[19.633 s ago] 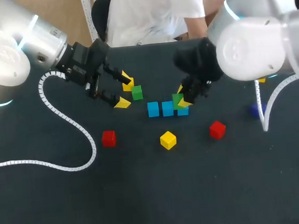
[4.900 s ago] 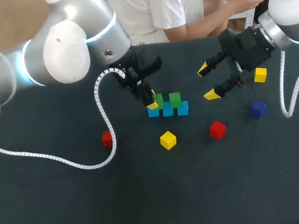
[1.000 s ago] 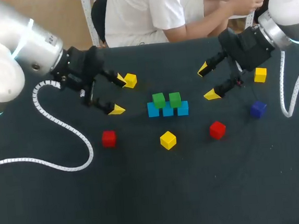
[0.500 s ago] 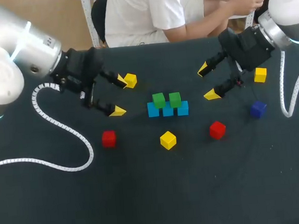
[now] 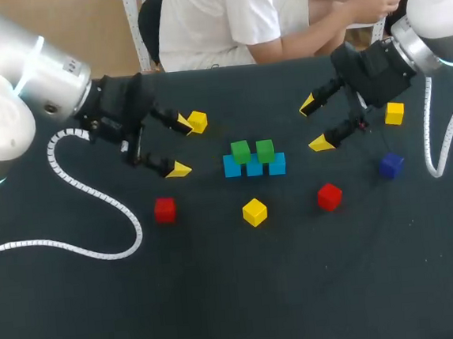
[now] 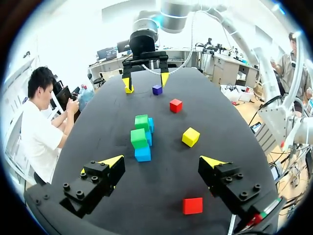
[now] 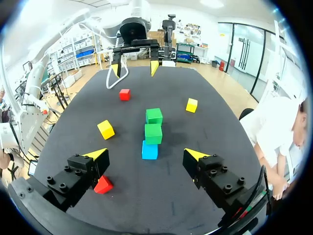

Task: Place the blue cubes, place green cubes on the blue cubes, place the yellow cubes on the green cubes, then place the red cubes on the yellow cubes, and place purple cube on the red cubes.

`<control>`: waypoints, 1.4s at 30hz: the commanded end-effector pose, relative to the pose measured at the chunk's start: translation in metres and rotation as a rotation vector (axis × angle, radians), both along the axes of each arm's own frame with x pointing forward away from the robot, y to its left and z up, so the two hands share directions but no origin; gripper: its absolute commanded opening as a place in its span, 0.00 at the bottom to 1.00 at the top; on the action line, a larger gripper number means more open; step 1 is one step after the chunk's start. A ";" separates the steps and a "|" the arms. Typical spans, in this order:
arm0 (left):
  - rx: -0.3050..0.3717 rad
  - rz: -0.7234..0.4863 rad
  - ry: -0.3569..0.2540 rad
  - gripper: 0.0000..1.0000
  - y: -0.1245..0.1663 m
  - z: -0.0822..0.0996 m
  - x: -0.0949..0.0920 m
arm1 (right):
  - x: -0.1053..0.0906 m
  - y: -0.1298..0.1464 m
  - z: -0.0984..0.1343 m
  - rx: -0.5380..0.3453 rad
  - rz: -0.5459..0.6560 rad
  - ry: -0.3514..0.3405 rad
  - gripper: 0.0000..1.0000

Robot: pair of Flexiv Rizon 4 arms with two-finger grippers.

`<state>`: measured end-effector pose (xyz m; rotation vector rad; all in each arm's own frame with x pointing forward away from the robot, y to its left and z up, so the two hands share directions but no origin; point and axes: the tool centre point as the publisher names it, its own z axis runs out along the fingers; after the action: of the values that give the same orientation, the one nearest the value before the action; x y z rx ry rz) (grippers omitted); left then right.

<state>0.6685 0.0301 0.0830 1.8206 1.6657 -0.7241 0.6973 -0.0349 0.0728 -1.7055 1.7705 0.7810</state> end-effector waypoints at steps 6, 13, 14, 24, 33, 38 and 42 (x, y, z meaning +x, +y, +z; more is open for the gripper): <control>-0.001 -0.001 -0.001 1.00 0.001 0.000 0.000 | 0.000 0.000 0.000 0.002 0.000 -0.001 1.00; -0.001 -0.001 -0.001 1.00 0.001 0.000 0.000 | 0.000 0.000 0.000 0.002 0.000 -0.001 1.00; -0.001 -0.001 -0.001 1.00 0.001 0.000 0.000 | 0.000 0.000 0.000 0.002 0.000 -0.001 1.00; -0.001 -0.001 -0.001 1.00 0.001 0.000 0.000 | 0.000 0.000 0.000 0.002 0.000 -0.001 1.00; -0.010 -0.008 -0.004 1.00 -0.002 -0.002 -0.001 | 0.000 0.000 0.000 0.002 0.000 -0.001 1.00; -0.006 0.002 0.017 1.00 -0.003 -0.005 -0.004 | 0.000 0.000 0.000 0.002 0.000 -0.001 1.00; -0.015 0.007 0.032 1.00 -0.002 -0.006 -0.004 | 0.000 0.000 0.000 0.002 0.000 -0.001 1.00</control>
<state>0.6633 0.0267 0.0783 1.8007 1.6846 -0.7593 0.6973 -0.0349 0.0728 -1.7054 1.7705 0.7810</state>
